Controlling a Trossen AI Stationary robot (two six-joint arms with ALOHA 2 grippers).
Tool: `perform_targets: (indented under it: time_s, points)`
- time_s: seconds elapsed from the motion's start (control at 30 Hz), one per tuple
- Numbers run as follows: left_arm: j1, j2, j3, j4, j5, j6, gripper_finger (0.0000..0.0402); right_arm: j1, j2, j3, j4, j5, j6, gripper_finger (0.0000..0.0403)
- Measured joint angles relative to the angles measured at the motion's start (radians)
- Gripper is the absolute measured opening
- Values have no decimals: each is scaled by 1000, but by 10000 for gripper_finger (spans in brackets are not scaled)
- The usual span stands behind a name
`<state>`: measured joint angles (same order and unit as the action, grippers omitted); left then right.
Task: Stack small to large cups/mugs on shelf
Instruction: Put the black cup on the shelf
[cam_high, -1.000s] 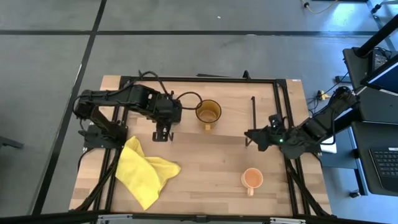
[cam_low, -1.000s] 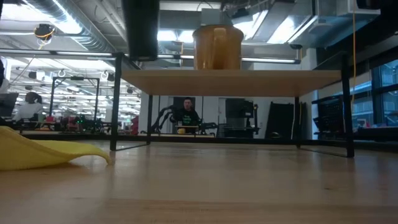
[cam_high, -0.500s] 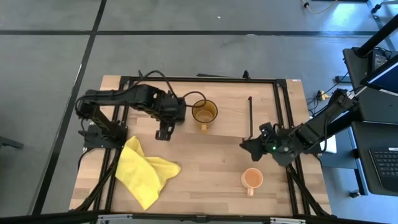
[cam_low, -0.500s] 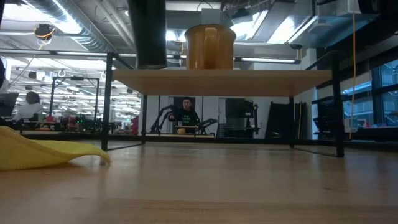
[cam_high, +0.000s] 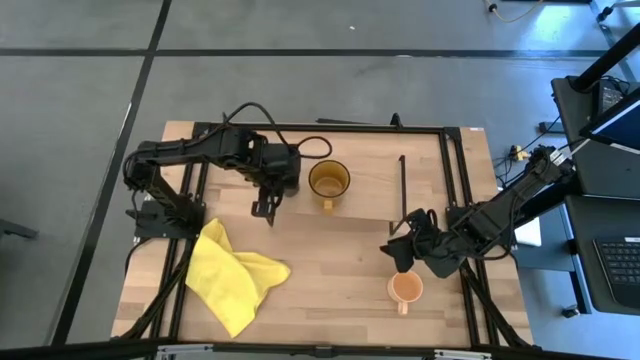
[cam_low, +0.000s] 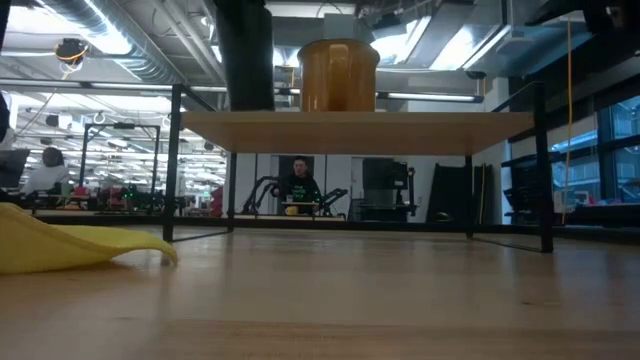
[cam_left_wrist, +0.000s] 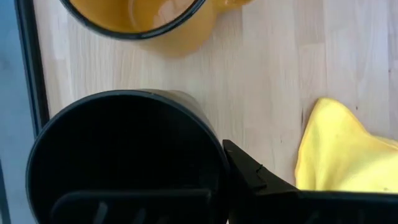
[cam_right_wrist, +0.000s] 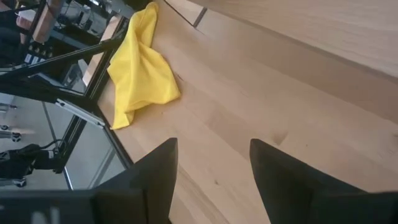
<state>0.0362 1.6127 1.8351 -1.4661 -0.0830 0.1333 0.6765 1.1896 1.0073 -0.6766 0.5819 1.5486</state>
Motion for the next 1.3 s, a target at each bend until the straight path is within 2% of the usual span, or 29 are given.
perform_targets:
  time_s: [0.2, 0.4, 0.7, 0.87, 1.0, 1.3]
  points:
    - [21, 0, 0, -25, 5, 22, 1, -16, -1, 0, -1, 0, 0, 202]
    - [55, 0, 46, -29, 96, 30, 1, -39, -1, 0, -1, -18, -1, 202]
    - [85, 15, 72, -108, 118, 10, 1, -43, -1, 0, -1, -36, -4, 202]
    - [95, 31, 85, -107, 139, 18, 1, -43, -1, 1, -1, -37, -4, 202]
    - [105, 34, 116, -105, 194, 18, 1, -43, -1, 1, -1, -37, -4, 202]
    - [140, 72, 179, -105, 219, 0, 1, -43, -2, 1, -1, -37, -5, 202]
